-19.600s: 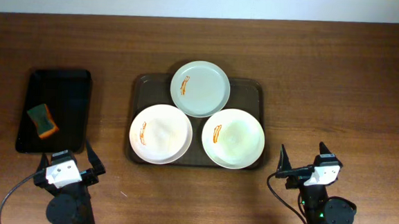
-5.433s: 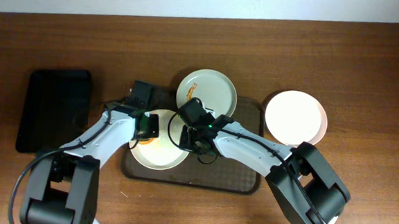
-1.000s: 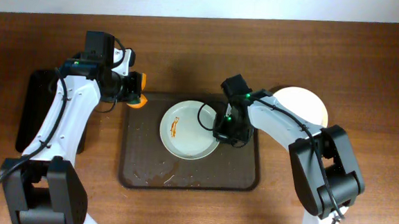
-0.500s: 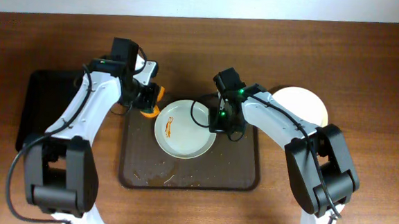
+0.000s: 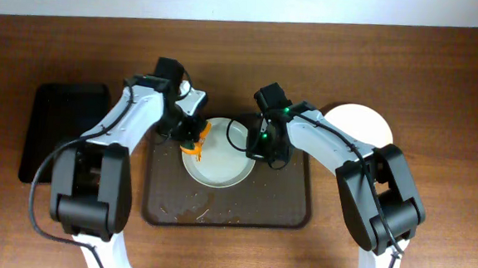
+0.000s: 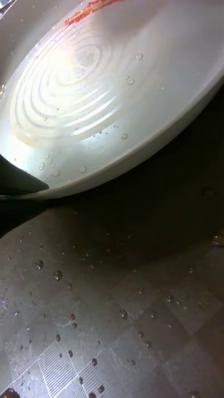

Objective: Clean dirty plates on tray and stack at the side
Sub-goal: 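Scrub the last plate with the sponge in the left gripper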

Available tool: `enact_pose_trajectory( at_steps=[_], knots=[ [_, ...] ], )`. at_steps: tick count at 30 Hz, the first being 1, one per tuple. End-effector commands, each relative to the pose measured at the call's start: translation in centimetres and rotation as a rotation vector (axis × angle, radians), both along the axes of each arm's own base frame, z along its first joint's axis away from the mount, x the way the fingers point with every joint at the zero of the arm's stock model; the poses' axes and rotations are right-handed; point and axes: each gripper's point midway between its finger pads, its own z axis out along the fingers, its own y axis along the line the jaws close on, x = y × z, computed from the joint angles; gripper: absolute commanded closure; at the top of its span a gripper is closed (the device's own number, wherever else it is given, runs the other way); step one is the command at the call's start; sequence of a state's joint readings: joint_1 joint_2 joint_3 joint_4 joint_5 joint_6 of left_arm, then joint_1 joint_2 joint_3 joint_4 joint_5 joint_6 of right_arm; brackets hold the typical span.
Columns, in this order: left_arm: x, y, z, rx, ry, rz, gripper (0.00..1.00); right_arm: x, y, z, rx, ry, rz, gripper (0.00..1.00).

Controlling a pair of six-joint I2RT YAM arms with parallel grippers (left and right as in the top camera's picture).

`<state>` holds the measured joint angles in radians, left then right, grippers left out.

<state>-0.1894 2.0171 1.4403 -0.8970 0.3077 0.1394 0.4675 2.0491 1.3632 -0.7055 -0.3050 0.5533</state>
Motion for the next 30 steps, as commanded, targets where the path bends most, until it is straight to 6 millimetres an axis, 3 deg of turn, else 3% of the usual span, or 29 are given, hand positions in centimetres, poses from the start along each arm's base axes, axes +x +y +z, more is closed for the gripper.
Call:
enact_pose_trajectory(
  at_steps=[1, 6, 8, 10, 12, 14, 17, 19, 21, 24, 25, 27, 28, 30],
  knots=[
    [-0.2, -0.8, -2.2, 0.051, 0.024, -0.061, 1.0, -0.7, -0.3, -1.8, -0.046, 0.033, -0.004, 0.96],
    [-2.5, -1.9, -4.6, 0.069, 0.148, -0.036, 1.0, -0.7, -0.3, -1.8, -0.046, 0.033, -0.004, 0.96],
    [-4.3, -3.1, -4.3, 0.034, 0.215, -0.063, 1.0, -0.7, -0.3, -1.8, -0.046, 0.033, -0.004, 0.96],
    [-5.4, -5.4, -3.2, -0.12, 0.251, -0.126, 1.0, -0.7, -0.3, -1.8, -0.046, 0.033, -0.004, 0.96],
    [-4.5, -5.8, -3.1, -0.152, 0.209, -0.133, 1.0, -0.7, -0.3, -1.8, -0.046, 0.033, -0.004, 0.96],
    [-1.5, -3.9, -4.2, -0.034, 0.121, -0.018, 1.0, -0.7, -0.3, -1.8, -0.046, 0.033, -0.004, 0.96],
    [2.6, 2.2, -5.2, 0.312, -0.046, 0.216, 1.0, -0.7, -0.3, -1.8, -0.046, 0.033, -0.004, 0.96],
    [2.9, 5.6, -4.8, 0.496, -0.089, 0.329, 1.0, -0.7, -0.4, -1.8, -0.046, 0.032, -0.004, 0.96],
    [1.8, 6.3, -4.8, 0.537, -0.05, 0.343, 1.0, -0.7, -0.3, -1.8, -0.045, 0.029, -0.004, 0.96],
    [-1.9, 4.3, -5.2, 0.435, 0.127, 0.268, 1.0, -0.7, -0.3, -1.8, -0.045, 0.03, -0.004, 0.96],
    [-4.0, 1.4, -5.0, 0.27, 0.237, 0.164, 1.0, -0.7, -0.3, -1.8, -0.045, 0.03, -0.004, 0.96],
    [-5.9, -3.8, -3.4, -0.058, 0.315, -0.016, 1.0, -0.7, -0.3, -1.8, -0.045, 0.03, -0.005, 0.96],
    [-6.1, -5.0, -2.8, -0.137, 0.321, -0.043, 1.0, -0.7, -0.3, -1.8, -0.045, 0.03, -0.005, 0.96],
    [-5.4, -5.3, -2.9, -0.157, 0.293, -0.043, 1.0, -0.7, -0.3, -1.8, -0.045, 0.03, -0.004, 0.96]
  ],
)
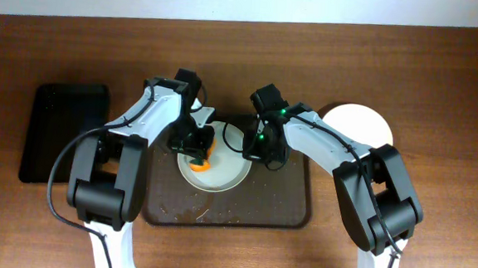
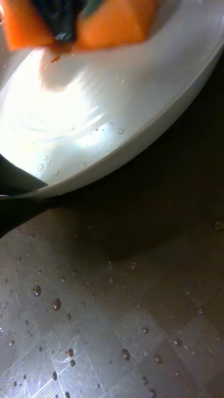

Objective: Clean dirty plates on tray and stack at the side
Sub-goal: 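Scrub the last plate with the sponge in the left gripper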

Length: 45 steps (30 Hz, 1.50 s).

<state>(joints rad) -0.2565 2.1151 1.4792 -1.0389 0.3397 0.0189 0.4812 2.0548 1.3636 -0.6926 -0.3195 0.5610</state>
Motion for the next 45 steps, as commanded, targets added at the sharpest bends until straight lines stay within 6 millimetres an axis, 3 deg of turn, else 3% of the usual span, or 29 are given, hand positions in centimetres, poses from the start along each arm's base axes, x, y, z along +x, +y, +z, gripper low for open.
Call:
enact_pose_trajectory(
  at_steps=[1, 3, 6, 8, 11, 13, 15, 17, 19, 24, 25, 27, 28, 30, 33, 37, 40, 42, 45],
  knots=[
    [-1.0, -3.2, -0.5, -0.189, 0.036, -0.061, 1.0, -0.5, -1.1, -1.7, -0.061, 0.028, -0.013, 0.96],
    [0.3, -1.8, -1.5, -0.073, 0.008, 0.03, 1.0, -0.5, -1.1, -1.7, -0.062, 0.028, -0.013, 0.96],
    [1.6, 3.7, -2.9, 0.297, -0.025, 0.315, 1.0, -0.5, -1.1, -1.7, -0.062, 0.028, -0.014, 0.96],
    [1.5, 5.6, -2.9, 0.417, -0.036, 0.423, 1.0, -0.4, -1.1, -1.7, -0.061, 0.027, -0.013, 0.96],
    [0.0, 4.5, -2.7, 0.424, -0.004, 0.329, 1.0, -0.5, -1.1, -1.7, -0.062, 0.028, -0.014, 0.96],
    [-2.5, 1.1, -2.4, 0.294, 0.089, 0.183, 1.0, -0.4, -1.1, -1.7, -0.061, 0.027, -0.014, 0.96],
    [-3.7, -2.5, -1.8, 0.118, 0.133, 0.079, 1.0, -0.4, -1.1, -1.7, -0.061, 0.027, -0.013, 0.96],
    [-3.2, -3.9, -1.7, 0.05, 0.107, 0.058, 1.0, -0.5, -1.1, -1.7, -0.062, 0.028, -0.014, 0.96],
    [-2.0, -3.6, -1.8, 0.037, 0.073, 0.078, 1.0, -0.5, -1.1, -1.8, -0.061, 0.028, -0.013, 0.96],
    [4.7, -0.8, -2.1, 0.003, -0.134, 0.19, 1.0, -0.5, -1.1, -1.8, -0.062, 0.028, -0.013, 0.96],
    [5.4, 2.4, -2.8, 0.173, -0.182, 0.217, 1.0, -0.5, -1.1, -1.8, -0.062, 0.028, -0.013, 0.96],
    [4.3, 6.6, -2.9, 0.418, -0.172, 0.284, 1.0, -0.5, -1.1, -1.8, -0.062, 0.028, -0.014, 0.96],
    [3.4, 7.2, -2.9, 0.458, -0.141, 0.286, 1.0, -0.4, -1.1, -1.8, -0.06, 0.026, -0.013, 0.96],
    [1.0, 6.2, -2.8, 0.406, -0.027, 0.271, 1.0, -0.4, -1.1, -1.8, -0.06, 0.026, -0.013, 0.96],
    [-1.4, 1.0, -1.8, 0.08, 0.104, 0.135, 1.0, -0.4, -1.1, -1.8, -0.06, 0.026, -0.013, 0.96],
    [-1.8, -3.9, 0.5, -0.263, 0.111, 0.015, 1.0, -0.4, -1.1, -1.8, -0.06, 0.026, -0.013, 0.96],
    [0.6, -4.5, 0.5, -0.311, 0.013, 0.015, 1.0, -0.4, -1.1, -1.8, -0.06, 0.026, -0.013, 0.96],
    [3.6, -1.4, -0.4, -0.155, -0.054, 0.144, 1.0, -0.4, -1.1, -1.8, -0.06, 0.026, -0.013, 0.96],
    [8.3, 3.3, 4.0, -0.026, -0.156, 0.227, 1.0, -0.4, -1.1, -1.8, -0.06, 0.026, -0.013, 0.96]
  ],
)
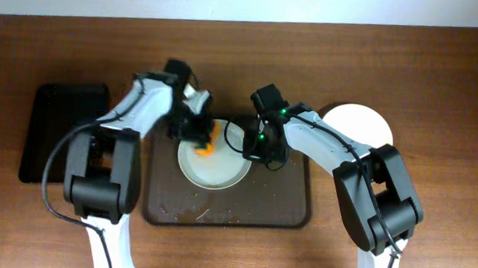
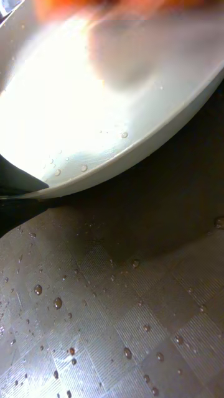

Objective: Clean dirty plates on tray and stack at the side
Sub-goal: 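Scrub the last plate with the sponge in the left gripper, then lift the last plate with the right gripper and stack it on the pile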

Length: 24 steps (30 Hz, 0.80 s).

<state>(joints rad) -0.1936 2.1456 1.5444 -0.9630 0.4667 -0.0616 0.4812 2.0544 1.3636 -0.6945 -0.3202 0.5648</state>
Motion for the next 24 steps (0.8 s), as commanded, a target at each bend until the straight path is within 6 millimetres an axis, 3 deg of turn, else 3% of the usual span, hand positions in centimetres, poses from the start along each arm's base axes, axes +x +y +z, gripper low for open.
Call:
enact_pose_trajectory(
  at_steps=[1, 4, 8, 10, 13, 16, 20, 24],
  knots=[
    [6.0, 5.2, 6.2, 0.148, -0.137, 0.122, 1.0, -0.4, -1.1, -1.8, -0.06, 0.023, -0.01, 0.96],
    [7.7, 6.7, 10.8, 0.216, -0.212, 0.142, 1.0, -0.5, -0.8, -1.8, -0.058, 0.025, -0.022, 0.95],
    [7.6, 8.2, 10.6, 0.305, -0.206, 0.148, 1.0, -1.2, 0.5, -2.4, -0.048, 0.025, -0.043, 0.89],
    [7.5, 8.2, 10.4, 0.307, -0.201, 0.147, 1.0, -1.7, 1.0, -2.4, -0.048, 0.031, -0.028, 0.96],
    [6.6, 8.2, 10.2, 0.313, -0.163, 0.138, 1.0, -2.1, 0.0, -1.0, -0.056, 0.041, -0.023, 0.96],
    [6.0, 8.3, 10.1, 0.317, -0.138, 0.133, 1.0, -2.0, -1.3, 4.0, -0.037, -0.059, 0.066, 0.96],
    [5.9, 8.3, 10.1, 0.317, -0.135, 0.133, 1.0, -2.4, -7.8, 11.7, -0.307, -0.277, 0.004, 0.96],
    [5.9, 8.2, 10.1, 0.314, -0.135, 0.133, 1.0, -3.3, -12.0, 16.6, -0.586, -0.471, -0.048, 0.96]
  ],
)
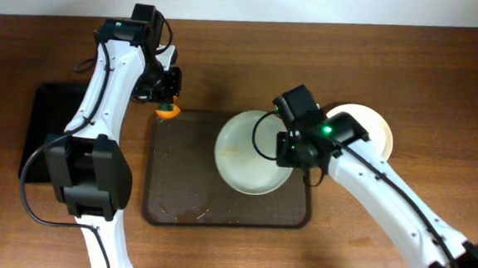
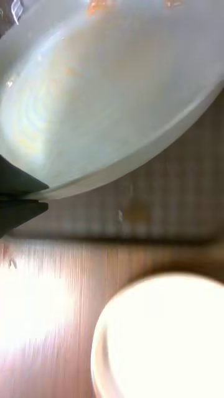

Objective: Clean dirty plates on tray and stack at the side
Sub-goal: 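Lift the last plate with the right gripper and stack it on the pile, then place the sponge back on the black tray with the left gripper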

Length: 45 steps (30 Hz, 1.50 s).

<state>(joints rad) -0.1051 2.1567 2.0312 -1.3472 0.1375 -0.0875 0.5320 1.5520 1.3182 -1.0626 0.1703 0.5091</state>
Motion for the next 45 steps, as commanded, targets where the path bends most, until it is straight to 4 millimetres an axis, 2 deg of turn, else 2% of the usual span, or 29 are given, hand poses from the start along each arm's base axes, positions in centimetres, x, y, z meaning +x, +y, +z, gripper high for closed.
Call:
enact_pose_trajectory(
  at_steps=[1, 4, 6, 8, 12, 14, 17, 20, 21, 23, 25, 28, 30, 31, 32, 33, 35, 38, 39, 40, 41, 43, 44, 45],
  knots=[
    [0.3, -0.1, 0.1, 0.003, -0.006, 0.003, 1.0, 0.7, -2.6, 3.2, -0.261, -0.21, -0.054, 0.96],
    [0.3, -0.1, -0.1, 0.003, -0.005, 0.003, 1.0, 0.5, -1.8, 6.0, -0.445, -0.413, -0.049, 0.96],
    [0.3, -0.1, -0.1, 0.003, -0.003, 0.003, 1.0, 0.2, -0.6, 8.8, -0.569, -0.576, -0.007, 0.96],
    [0.3, -0.1, -0.1, 0.003, -0.003, 0.002, 1.0, -0.2, 0.3, 10.6, -0.634, -0.68, 0.017, 0.96],
    [0.3, -0.1, -0.1, 0.003, -0.003, 0.003, 1.0, -0.4, 0.6, 10.7, -0.633, -0.685, 0.026, 0.96],
    [0.3, -0.1, -0.1, 0.003, -0.003, 0.003, 1.0, -0.1, 0.0, 8.8, -0.513, -0.603, -0.052, 0.96],
    [0.3, -0.1, -0.1, 0.003, -0.003, 0.003, 1.0, 1.1, -3.9, 4.7, -0.338, -0.339, -0.208, 0.96],
    [0.3, -0.1, -0.1, 0.004, -0.004, 0.002, 1.0, 2.6, -10.2, 1.8, -0.153, -0.095, -0.298, 0.96],
    [0.3, -0.1, -0.1, 0.004, -0.003, 0.002, 1.0, 2.7, -12.4, 1.4, -0.104, -0.056, -0.345, 0.96],
    [0.3, -0.1, -0.1, 0.003, -0.003, 0.002, 1.0, 2.6, -18.3, 0.5, -0.04, 0.002, -0.471, 0.96],
    [0.3, -0.1, -0.1, 0.003, -0.003, 0.002, 1.0, 2.3, -22.3, -1.4, 0.011, 0.064, -0.55, 0.96],
    [0.3, -0.1, -0.1, 0.004, -0.004, 0.002, 1.0, 2.8, -24.3, -4.8, 0.032, 0.137, -0.594, 0.96],
    [0.4, -0.1, -0.1, 0.003, -0.007, 0.002, 1.0, 3.6, -23.7, -8.1, 0.056, 0.207, -0.569, 0.96],
    [0.4, -0.1, -0.1, 0.003, -0.008, 0.002, 1.0, 3.8, -23.1, -9.0, 0.076, 0.228, -0.546, 0.95],
    [0.4, -0.1, -0.1, 0.003, -0.009, 0.002, 1.0, 4.0, -22.1, -10.4, 0.114, 0.261, -0.506, 0.8],
    [0.5, 0.0, -0.1, 0.008, -0.011, 0.003, 1.0, 4.1, -21.8, -10.7, 0.116, 0.27, -0.496, 0.75],
    [0.8, 0.7, -0.1, 0.048, -0.026, 0.007, 1.0, 4.8, -21.2, -9.7, 0.121, 0.247, -0.449, 0.62],
    [1.8, 3.2, 1.8, 0.085, -0.072, 0.052, 1.0, 6.4, -19.4, -3.9, 0.154, 0.167, -0.351, 0.51],
    [1.9, 5.2, 2.5, 0.129, -0.078, 0.085, 1.0, 6.9, -17.6, -1.5, 0.188, 0.131, -0.278, 0.45],
    [1.6, 8.4, 2.6, 0.204, -0.067, 0.137, 1.0, 7.4, -15.4, 0.4, 0.214, 0.097, -0.209, 0.41],
    [1.2, 10.2, 2.5, 0.222, -0.052, 0.171, 1.0, 7.6, -13.8, 1.2, 0.214, 0.082, -0.165, 0.37],
    [0.2, 14.2, 2.1, 0.224, -0.011, 0.26, 1.0, 7.5, -10.2, 1.2, 0.213, 0.09, -0.071, 0.34],
    [-0.7, 17.3, 1.7, 0.223, 0.016, 0.341, 1.0, 7.2, -7.6, 0.7, 0.208, 0.109, -0.003, 0.31],
    [-1.4, 19.1, 1.3, 0.22, 0.041, 0.398, 1.0, 7.1, -6.1, 0.4, 0.205, 0.118, 0.037, 0.3]
  ],
)
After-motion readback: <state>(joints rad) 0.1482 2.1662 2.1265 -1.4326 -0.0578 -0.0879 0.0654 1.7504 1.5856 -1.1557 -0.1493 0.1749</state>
